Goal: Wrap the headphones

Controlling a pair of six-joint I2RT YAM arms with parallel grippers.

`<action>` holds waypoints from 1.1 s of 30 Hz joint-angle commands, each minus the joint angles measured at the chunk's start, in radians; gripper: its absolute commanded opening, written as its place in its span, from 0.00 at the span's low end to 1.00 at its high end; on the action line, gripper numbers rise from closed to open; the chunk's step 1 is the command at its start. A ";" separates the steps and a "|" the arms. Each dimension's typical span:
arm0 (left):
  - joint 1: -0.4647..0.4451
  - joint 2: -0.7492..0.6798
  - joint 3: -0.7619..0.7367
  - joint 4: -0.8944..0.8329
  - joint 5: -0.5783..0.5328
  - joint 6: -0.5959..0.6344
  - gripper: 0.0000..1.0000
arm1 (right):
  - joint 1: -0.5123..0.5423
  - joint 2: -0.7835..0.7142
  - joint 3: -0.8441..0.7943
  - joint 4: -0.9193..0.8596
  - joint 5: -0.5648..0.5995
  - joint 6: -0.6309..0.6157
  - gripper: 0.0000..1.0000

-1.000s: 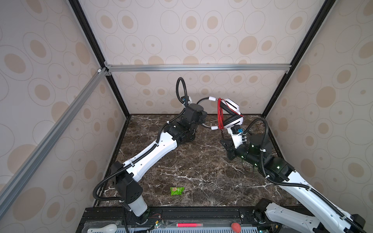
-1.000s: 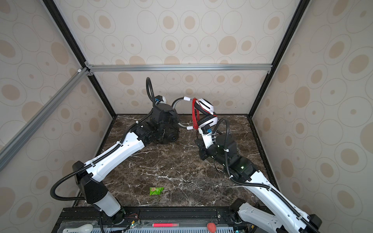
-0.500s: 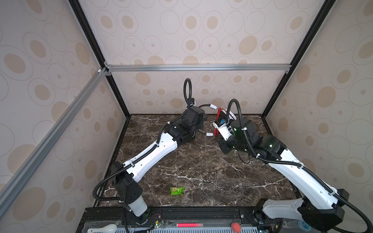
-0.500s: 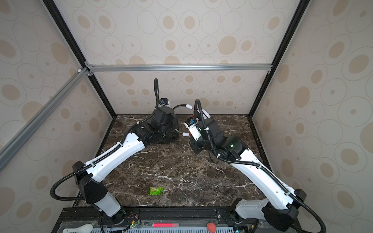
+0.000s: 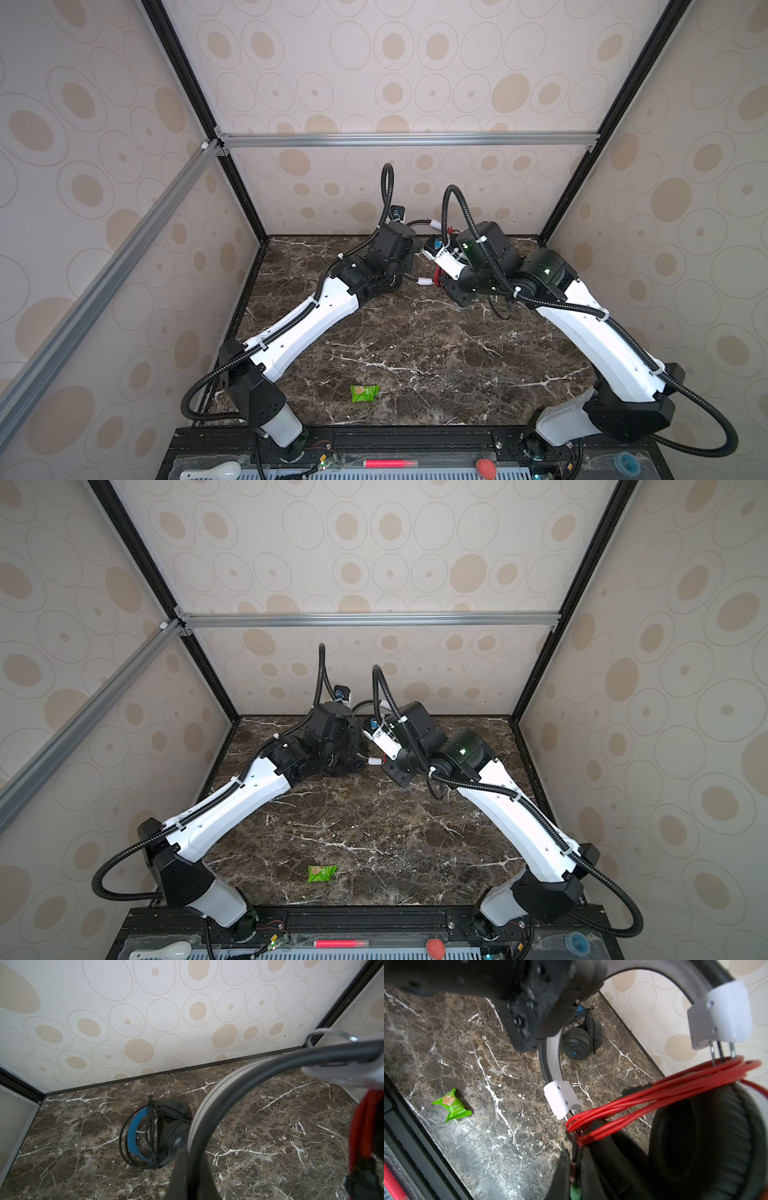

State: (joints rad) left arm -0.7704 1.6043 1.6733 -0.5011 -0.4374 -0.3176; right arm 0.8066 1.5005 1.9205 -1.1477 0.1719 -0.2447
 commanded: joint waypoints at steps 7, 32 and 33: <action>-0.022 0.002 0.006 -0.056 0.015 0.135 0.00 | 0.097 0.085 0.200 -0.067 0.196 -0.173 0.00; -0.023 -0.106 -0.079 0.005 0.280 0.317 0.00 | 0.136 -0.056 0.052 -0.028 0.047 -0.503 0.00; -0.024 -0.114 -0.083 0.012 0.297 0.322 0.00 | 0.136 -0.062 0.043 -0.026 0.045 -0.509 0.00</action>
State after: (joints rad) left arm -0.7837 1.5150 1.6054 -0.5003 -0.1944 -0.0475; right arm 0.9367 1.4952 1.9678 -1.2701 0.1978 -0.7074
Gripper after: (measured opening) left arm 0.067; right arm 0.087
